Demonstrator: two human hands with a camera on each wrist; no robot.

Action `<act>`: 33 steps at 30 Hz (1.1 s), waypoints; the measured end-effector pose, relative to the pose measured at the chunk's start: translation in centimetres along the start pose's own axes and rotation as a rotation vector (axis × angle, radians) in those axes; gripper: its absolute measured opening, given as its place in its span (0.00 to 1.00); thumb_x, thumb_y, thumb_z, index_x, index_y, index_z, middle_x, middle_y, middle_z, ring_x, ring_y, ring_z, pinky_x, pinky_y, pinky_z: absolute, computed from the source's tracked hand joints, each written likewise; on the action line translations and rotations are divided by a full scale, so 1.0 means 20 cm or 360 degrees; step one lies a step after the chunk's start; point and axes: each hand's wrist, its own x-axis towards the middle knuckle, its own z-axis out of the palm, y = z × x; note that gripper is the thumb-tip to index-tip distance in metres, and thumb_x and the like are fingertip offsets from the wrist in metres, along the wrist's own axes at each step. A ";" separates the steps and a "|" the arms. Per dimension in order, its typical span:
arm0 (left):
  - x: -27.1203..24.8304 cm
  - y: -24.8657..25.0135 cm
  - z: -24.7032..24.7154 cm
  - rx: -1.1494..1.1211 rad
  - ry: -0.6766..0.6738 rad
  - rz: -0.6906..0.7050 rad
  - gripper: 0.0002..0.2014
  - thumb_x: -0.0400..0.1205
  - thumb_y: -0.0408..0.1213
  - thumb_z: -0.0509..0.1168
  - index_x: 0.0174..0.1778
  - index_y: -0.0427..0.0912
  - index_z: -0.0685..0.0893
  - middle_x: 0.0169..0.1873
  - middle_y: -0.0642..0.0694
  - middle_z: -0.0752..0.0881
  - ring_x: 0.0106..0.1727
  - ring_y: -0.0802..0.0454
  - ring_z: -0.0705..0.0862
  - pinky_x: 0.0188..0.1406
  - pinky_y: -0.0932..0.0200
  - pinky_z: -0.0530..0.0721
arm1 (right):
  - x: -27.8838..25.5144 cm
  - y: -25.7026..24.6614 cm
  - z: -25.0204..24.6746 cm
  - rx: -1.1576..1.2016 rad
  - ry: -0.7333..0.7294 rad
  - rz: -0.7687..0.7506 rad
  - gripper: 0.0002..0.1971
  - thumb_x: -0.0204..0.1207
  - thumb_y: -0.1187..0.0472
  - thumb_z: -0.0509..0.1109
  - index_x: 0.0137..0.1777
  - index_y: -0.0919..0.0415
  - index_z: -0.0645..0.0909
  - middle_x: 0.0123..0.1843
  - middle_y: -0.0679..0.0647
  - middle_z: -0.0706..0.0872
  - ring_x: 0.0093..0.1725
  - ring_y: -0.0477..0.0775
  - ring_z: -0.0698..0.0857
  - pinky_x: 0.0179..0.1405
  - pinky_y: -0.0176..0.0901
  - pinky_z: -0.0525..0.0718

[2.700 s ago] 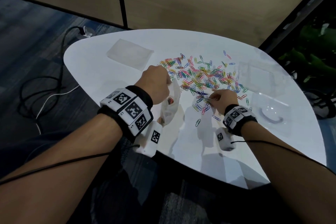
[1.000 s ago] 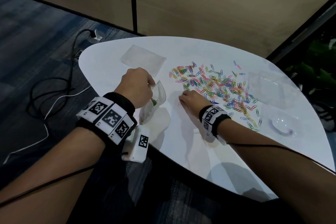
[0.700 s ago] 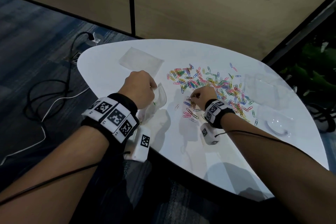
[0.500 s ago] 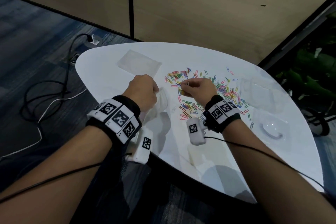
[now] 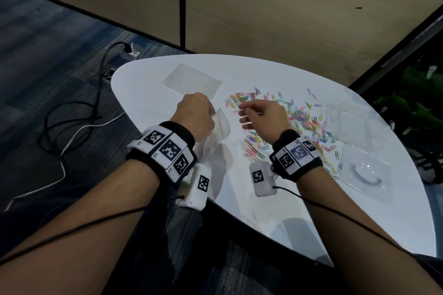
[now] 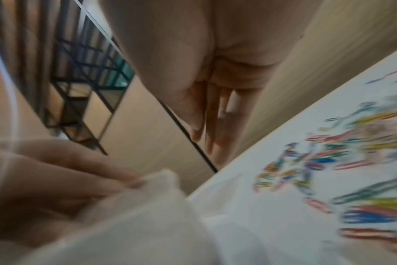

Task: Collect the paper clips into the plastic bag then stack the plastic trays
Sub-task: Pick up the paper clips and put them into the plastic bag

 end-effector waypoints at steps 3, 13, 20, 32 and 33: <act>0.00 0.00 -0.01 0.0013 -0.0006 -0.0002 0.16 0.82 0.24 0.60 0.60 0.38 0.90 0.55 0.36 0.91 0.54 0.37 0.91 0.60 0.47 0.89 | 0.11 0.21 0.02 -0.0930 -0.0238 0.0070 0.18 0.85 0.57 0.61 0.73 0.59 0.78 0.73 0.58 0.81 0.69 0.59 0.82 0.72 0.49 0.77; -0.01 0.01 0.00 0.0044 -0.0046 0.0024 0.17 0.81 0.24 0.60 0.60 0.37 0.89 0.55 0.35 0.90 0.55 0.36 0.91 0.62 0.47 0.88 | -0.10 0.60 0.07 -0.2088 -0.0700 -0.0646 0.28 0.88 0.54 0.50 0.86 0.54 0.49 0.88 0.56 0.47 0.86 0.66 0.48 0.82 0.70 0.53; -0.02 0.01 0.00 0.0076 -0.0069 0.0014 0.17 0.80 0.25 0.61 0.59 0.38 0.90 0.54 0.34 0.90 0.56 0.38 0.90 0.62 0.48 0.88 | 0.01 0.64 -0.01 -0.1925 -0.0556 -0.0441 0.22 0.89 0.51 0.50 0.82 0.47 0.63 0.85 0.58 0.62 0.76 0.70 0.70 0.64 0.67 0.81; -0.01 0.03 0.02 0.0090 -0.0077 0.0029 0.16 0.82 0.26 0.61 0.62 0.38 0.88 0.55 0.34 0.90 0.57 0.39 0.90 0.65 0.49 0.87 | 0.09 0.53 -0.10 -0.1182 -0.0089 0.0044 0.07 0.74 0.67 0.73 0.46 0.60 0.92 0.45 0.52 0.92 0.41 0.49 0.88 0.54 0.43 0.89; -0.01 0.03 0.02 0.0088 -0.0075 0.0031 0.16 0.82 0.26 0.61 0.62 0.38 0.88 0.54 0.34 0.90 0.56 0.39 0.90 0.65 0.49 0.86 | 0.09 0.51 -0.13 -0.1030 -0.0008 0.0143 0.06 0.73 0.66 0.75 0.47 0.59 0.93 0.45 0.52 0.93 0.41 0.48 0.88 0.54 0.43 0.89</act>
